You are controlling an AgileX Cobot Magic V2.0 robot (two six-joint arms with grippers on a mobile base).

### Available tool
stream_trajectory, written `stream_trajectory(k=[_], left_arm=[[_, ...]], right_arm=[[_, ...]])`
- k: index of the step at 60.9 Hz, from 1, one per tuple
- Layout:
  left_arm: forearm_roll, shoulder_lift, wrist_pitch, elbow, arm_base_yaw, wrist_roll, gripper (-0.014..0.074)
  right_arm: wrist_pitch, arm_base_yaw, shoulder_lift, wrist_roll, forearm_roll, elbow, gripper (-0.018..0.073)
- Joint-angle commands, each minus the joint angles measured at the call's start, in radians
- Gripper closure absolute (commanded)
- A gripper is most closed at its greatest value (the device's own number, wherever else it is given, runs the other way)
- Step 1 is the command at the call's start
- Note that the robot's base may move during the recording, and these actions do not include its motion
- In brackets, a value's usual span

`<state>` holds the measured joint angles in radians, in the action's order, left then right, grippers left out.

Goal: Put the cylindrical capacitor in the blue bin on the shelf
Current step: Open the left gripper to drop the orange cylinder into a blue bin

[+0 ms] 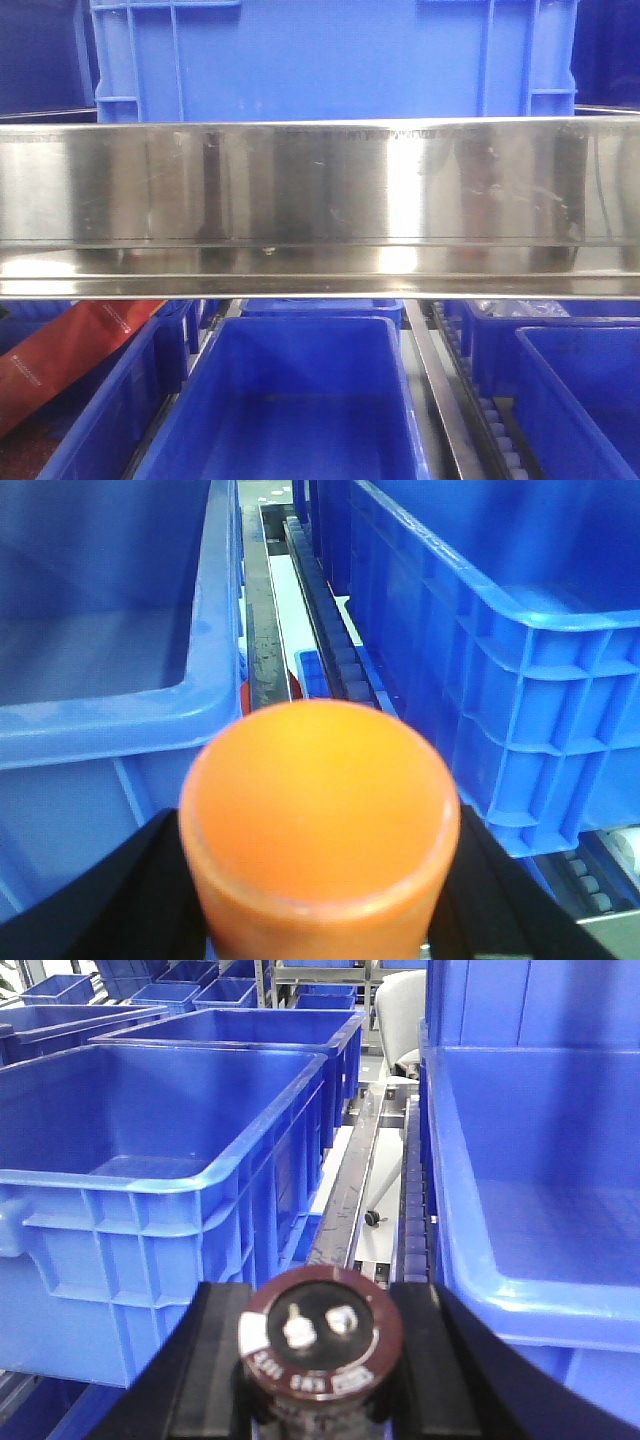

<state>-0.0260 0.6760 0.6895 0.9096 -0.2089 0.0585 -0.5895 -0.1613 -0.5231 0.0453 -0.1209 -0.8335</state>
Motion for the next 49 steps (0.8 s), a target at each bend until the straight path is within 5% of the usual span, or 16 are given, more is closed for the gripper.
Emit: stream_trajectory(k=[1,12,31,49], left_arm=[[-0.005,-0.001,-0.044,0.002,-0.006,0.001,0.0707],[-0.002,0.093,-0.047,0.097,-0.027,0.046,0.0707],[0.032,0.465,-0.038,0.53,-0.295,0.05,0.0707],[0.026,0.854,-0.008,0.889,-0.395,0.05,0.0707]], right_arm=[[0.022,-0.001,0.006,-0.002,0.003,-0.002,0.0708],[0.022,-0.001,0.006,-0.002,0.003,-0.002,0.0708],[0.021,-0.001,0.006,-0.002,-0.003,-0.002,0.0708],[0.021,-0.001,0.006,-0.002,-0.006,-0.002,0.0708]])
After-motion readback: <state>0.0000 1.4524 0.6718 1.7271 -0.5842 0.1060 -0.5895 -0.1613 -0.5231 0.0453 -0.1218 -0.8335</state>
